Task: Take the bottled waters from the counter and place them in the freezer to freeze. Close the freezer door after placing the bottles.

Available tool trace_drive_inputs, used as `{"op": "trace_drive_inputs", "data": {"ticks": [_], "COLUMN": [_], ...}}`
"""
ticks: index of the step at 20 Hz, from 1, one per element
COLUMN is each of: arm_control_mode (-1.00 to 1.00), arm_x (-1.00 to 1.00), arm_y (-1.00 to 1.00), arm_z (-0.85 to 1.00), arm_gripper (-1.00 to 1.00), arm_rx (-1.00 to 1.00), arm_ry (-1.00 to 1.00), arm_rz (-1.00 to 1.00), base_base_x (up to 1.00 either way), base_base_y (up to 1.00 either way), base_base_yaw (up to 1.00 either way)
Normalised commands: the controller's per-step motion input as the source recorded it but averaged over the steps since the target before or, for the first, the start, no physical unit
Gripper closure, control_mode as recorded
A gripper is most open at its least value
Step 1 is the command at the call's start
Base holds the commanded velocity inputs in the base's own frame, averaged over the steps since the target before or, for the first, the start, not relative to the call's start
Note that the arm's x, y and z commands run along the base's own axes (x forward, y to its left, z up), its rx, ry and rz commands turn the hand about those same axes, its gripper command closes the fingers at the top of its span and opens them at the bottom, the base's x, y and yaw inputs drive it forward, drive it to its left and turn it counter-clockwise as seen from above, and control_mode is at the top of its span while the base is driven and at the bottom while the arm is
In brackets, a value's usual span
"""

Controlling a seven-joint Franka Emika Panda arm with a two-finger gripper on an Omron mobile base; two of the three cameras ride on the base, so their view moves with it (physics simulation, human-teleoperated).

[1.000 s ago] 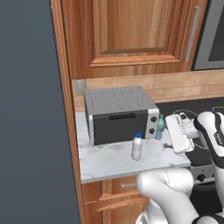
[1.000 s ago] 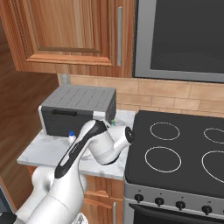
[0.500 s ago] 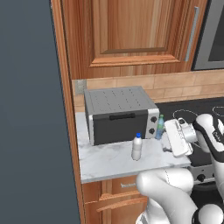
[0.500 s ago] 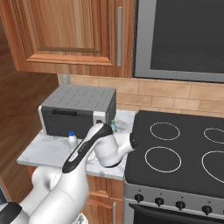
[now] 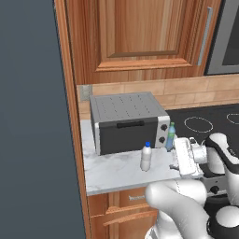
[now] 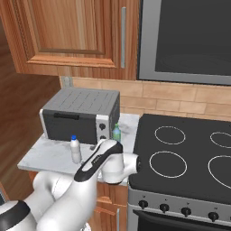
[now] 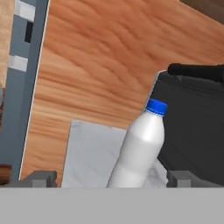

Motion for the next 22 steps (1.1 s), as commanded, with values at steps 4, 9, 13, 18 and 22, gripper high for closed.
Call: {"op": "trace_drive_inputs", "data": {"ticks": [4, 9, 13, 18, 22], "arm_control_mode": [-1.00, -1.00, -1.00, -1.00, -1.00], "arm_x": [0.22, 0.20, 0.16, 0.07, 0.00], "arm_y": [0.01, 0.00, 0.00, 0.00, 0.07], "arm_z": [-0.09, 0.00, 0.00, 0.00, -0.01], "arm_gripper": [-1.00, -1.00, -1.00, -1.00, -1.00], "arm_rx": [0.04, 0.00, 0.00, 0.00, 0.00], "arm_ry": [0.00, 0.00, 0.01, 0.00, 0.00], "arm_rz": [0.00, 0.00, 0.00, 0.00, 0.00], "base_base_x": [0.00, 0.00, 0.00, 0.00, 0.00], "base_base_y": [0.00, 0.00, 0.00, 0.00, 0.00], "base_base_yaw": [0.00, 0.00, 0.00, 0.00, 0.00]}}
